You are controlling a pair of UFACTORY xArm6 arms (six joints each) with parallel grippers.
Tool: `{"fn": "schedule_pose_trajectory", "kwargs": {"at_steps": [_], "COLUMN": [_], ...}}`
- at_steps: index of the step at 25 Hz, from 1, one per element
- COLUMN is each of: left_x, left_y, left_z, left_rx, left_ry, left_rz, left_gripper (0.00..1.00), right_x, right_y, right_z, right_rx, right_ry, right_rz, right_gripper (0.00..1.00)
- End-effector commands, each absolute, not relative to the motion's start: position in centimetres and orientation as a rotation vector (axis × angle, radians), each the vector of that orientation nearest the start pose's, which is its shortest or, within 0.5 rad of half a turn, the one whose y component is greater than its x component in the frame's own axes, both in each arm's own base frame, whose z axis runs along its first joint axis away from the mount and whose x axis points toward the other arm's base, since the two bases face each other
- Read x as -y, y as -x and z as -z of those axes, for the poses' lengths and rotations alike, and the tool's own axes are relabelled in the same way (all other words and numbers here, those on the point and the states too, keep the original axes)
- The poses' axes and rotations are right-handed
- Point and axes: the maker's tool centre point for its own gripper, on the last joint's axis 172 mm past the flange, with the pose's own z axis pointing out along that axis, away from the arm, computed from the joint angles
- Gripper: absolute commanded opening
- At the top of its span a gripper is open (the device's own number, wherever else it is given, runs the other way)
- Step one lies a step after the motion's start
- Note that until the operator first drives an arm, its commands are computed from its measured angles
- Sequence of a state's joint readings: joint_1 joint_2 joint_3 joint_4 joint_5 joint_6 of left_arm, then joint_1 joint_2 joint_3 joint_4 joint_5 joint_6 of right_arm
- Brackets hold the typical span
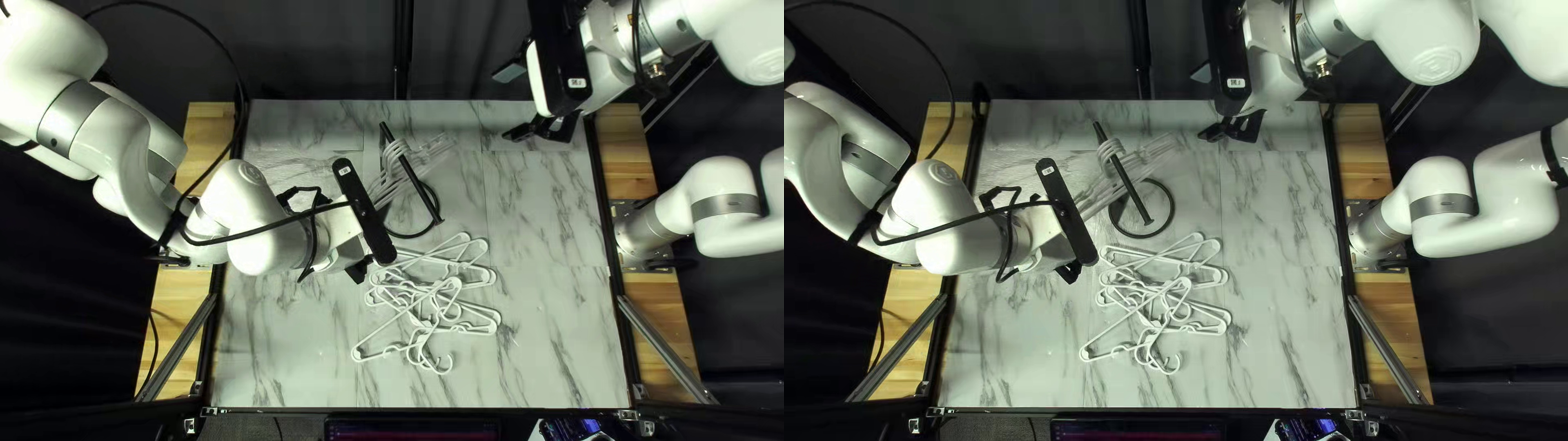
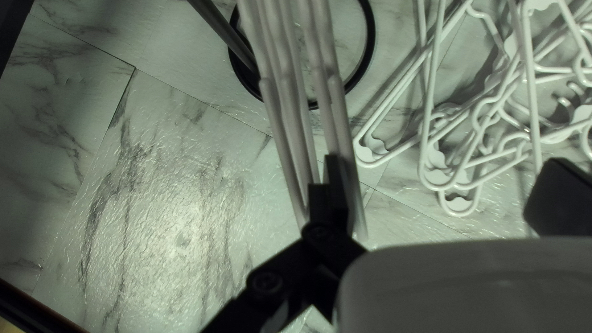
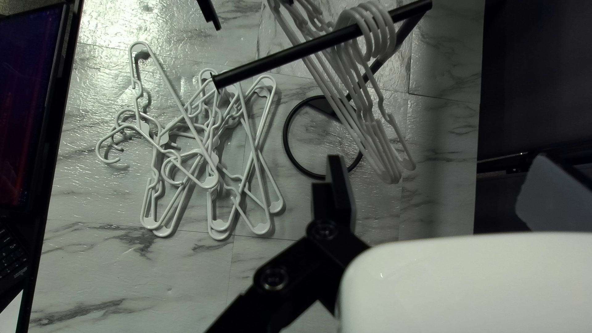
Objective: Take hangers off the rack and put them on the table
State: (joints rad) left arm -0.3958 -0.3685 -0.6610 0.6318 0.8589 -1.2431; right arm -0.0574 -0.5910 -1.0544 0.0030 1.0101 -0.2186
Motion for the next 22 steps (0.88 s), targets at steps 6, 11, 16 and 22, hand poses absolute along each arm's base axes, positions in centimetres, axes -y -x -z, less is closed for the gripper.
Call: {"fn": "schedule_pose_trajectory", "kwargs": {"at_steps": [6, 11, 16, 22], "left_x": [7.4, 7.3, 7.3, 7.7], "left_y": [-42.0, -41.9, -41.8, -41.9], "left_z": [-21.3, -21.3, -21.9, -23.8], "left_rx": [0.659, 0.658, 0.654, 0.638], "left_ry": [2.753, 2.753, 2.748, 2.731], "left_rz": [0.703, 0.703, 0.706, 0.716], "left_gripper": [0.23, 0.08, 0.09, 0.09], "right_x": [2.5, 2.5, 2.5, 2.5], "right_y": [-44.2, -44.2, -44.2, -44.2], "right_z": [-46.4, -46.4, -46.4, -46.4], "right_rx": [0.246, 0.246, 0.246, 0.246], "right_ry": [3.056, 3.056, 3.056, 3.056], "right_rz": [0.999, 0.999, 0.999, 0.999], "right_gripper": [1.00, 1.00, 1.00, 1.00]}}
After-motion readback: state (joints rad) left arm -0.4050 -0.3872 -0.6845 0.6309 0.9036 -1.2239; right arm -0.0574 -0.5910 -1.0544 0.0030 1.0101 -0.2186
